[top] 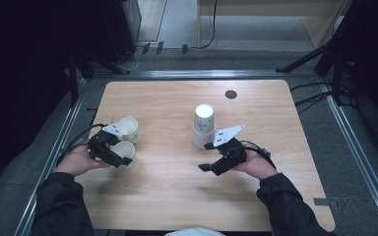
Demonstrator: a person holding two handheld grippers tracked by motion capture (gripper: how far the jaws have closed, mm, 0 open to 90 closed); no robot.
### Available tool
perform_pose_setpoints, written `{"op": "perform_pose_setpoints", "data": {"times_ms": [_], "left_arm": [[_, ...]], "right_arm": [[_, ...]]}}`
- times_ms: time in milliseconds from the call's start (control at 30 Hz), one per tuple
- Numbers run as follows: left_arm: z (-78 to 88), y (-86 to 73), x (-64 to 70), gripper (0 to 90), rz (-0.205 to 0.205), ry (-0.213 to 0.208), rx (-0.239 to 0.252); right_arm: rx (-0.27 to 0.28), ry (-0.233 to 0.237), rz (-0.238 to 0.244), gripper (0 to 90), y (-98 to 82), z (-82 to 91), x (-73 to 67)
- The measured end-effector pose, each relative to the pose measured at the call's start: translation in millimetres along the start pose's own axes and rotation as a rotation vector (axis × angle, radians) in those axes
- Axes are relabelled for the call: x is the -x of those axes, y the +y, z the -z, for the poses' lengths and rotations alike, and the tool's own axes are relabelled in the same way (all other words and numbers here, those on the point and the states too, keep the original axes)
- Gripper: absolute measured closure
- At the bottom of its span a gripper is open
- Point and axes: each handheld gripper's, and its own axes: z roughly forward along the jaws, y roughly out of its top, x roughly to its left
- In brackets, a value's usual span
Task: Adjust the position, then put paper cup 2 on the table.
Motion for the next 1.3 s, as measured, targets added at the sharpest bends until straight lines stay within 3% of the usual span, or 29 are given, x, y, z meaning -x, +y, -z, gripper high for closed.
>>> {"op": "perform_pose_setpoints", "data": {"times_ms": [667,967,1300], "left_arm": [[37.9,-4.8,-4.4,13.6,0.067,-0.042,0.146],[49.9,6.7,3.3,13.7,0.056,-0.060,0.187],[51.5,21.3,12.8,13.7,0.033,-0.079,0.220]], "right_arm": [[0.005,-0.004,-0.005,20.9,-0.1,3.2,1.4],[0.004,-0.001,-0.008,20.9,-0.1,4.0,1.1],[0.008,-0.002,-0.007,20.4,-0.7,6.1,1.2]]}}
